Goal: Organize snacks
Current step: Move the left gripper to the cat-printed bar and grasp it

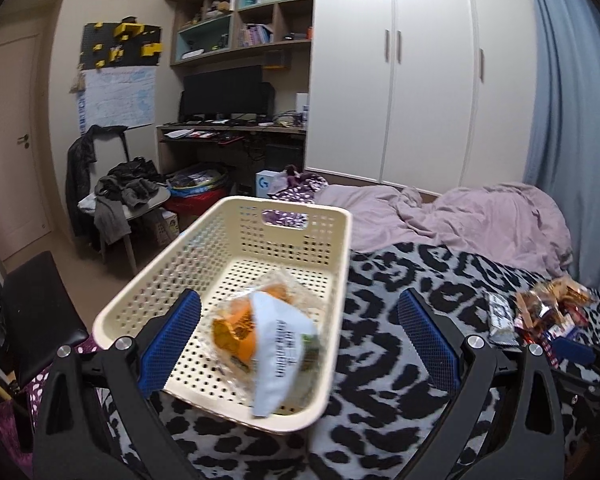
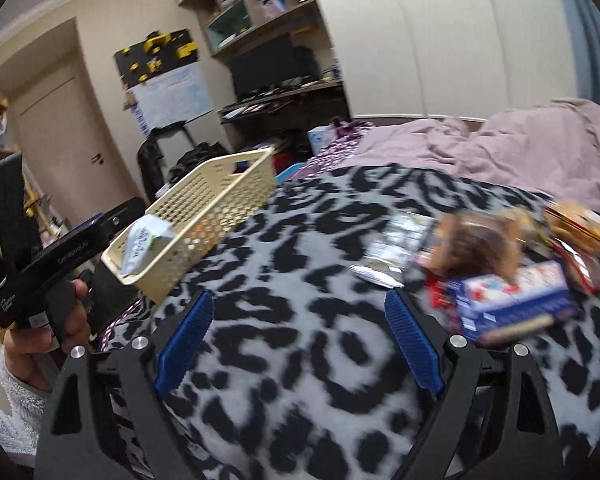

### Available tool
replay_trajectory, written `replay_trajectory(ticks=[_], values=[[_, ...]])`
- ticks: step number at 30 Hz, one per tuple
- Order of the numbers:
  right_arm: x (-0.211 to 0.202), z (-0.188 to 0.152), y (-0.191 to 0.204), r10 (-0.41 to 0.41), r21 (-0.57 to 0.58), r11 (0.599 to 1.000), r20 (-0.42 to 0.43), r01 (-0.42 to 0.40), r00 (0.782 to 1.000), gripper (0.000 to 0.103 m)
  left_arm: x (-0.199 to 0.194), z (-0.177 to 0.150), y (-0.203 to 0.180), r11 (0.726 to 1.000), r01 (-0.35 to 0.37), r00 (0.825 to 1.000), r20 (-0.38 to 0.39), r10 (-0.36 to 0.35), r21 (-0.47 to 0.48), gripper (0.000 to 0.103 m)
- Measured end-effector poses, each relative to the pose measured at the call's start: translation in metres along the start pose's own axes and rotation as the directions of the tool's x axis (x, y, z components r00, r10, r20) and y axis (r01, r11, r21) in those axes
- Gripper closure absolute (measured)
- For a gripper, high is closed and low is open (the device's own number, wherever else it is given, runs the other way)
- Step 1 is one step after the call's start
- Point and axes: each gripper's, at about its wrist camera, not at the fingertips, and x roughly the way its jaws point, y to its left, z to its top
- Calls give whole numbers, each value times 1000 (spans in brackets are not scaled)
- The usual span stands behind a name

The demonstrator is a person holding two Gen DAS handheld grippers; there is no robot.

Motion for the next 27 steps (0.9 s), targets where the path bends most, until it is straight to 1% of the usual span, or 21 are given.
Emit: replay_trajectory(ticks=[7, 10, 13, 15, 17, 20, 24, 27], values=[[-27, -7, -48, -90, 116, 990, 34, 85, 995, 16, 11, -6, -41, 995, 84, 995, -61, -81, 48, 3], [-34, -8, -63, -141, 147, 980, 29, 136, 990, 16, 16, -10, -57, 991, 118, 990, -87, -112, 64, 3], [-38, -7, -79, -176, 175, 970, 27, 169, 984, 15, 18, -12, -70, 986, 147, 985, -102, -138, 80, 3], [-42, -7, -88, -198, 205, 961, 29, 188, 980, 15, 19, -14, -76, 983, 160, 983, -109, -150, 90, 3], [-43, -8, -97, -196, 251, 950, 23, 184, 980, 15, 21, -15, -81, 980, 173, 980, -119, -162, 96, 3], [-43, -11, -103, -200, 271, 944, 22, 187, 979, 15, 25, -16, -88, 976, 190, 975, -133, -176, 105, 3], [-38, -6, -95, -200, 252, 950, 27, 187, 979, 15, 32, -16, -94, 973, 201, 973, -141, -185, 109, 3], [-34, -3, -93, -254, 241, 940, 17, 242, 967, 15, 41, -15, -101, 971, 205, 971, -151, -186, 126, 3]])
